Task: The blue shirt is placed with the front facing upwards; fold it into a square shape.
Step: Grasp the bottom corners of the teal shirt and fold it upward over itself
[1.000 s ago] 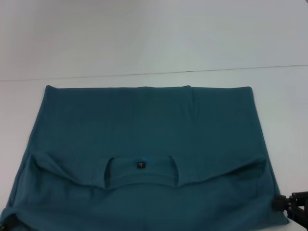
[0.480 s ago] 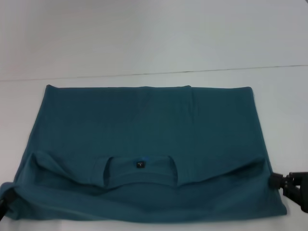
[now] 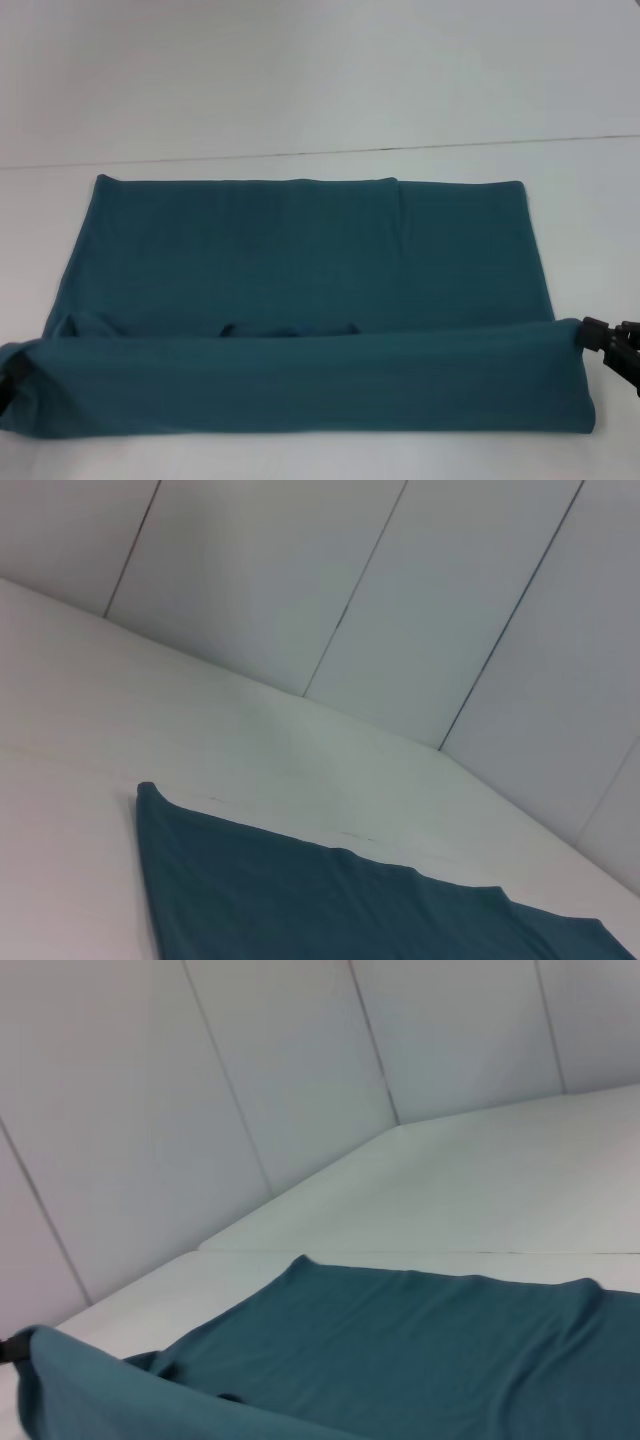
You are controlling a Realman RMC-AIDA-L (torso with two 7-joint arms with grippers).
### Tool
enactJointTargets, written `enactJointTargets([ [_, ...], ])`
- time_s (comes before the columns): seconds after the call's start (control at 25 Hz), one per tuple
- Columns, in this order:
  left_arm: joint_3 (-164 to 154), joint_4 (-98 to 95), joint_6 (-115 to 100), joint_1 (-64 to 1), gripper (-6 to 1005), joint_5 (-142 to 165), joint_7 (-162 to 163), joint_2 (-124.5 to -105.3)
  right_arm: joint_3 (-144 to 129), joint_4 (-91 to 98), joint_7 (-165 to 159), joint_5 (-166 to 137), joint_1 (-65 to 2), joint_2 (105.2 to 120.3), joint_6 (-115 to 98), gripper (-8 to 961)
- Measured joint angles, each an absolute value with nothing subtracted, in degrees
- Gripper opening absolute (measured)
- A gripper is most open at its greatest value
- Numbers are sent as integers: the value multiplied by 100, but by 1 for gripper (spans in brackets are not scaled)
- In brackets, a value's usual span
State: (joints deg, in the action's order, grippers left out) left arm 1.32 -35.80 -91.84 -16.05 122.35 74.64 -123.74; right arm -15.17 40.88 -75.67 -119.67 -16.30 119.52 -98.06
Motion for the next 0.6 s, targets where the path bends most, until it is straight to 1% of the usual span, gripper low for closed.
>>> enactJointTargets([
  [0.6,61,-3524,-8308,-2200,51,12187,7635,-12377,-1485,3864,-7626,-11875,-1954,11969,-8910,27],
])
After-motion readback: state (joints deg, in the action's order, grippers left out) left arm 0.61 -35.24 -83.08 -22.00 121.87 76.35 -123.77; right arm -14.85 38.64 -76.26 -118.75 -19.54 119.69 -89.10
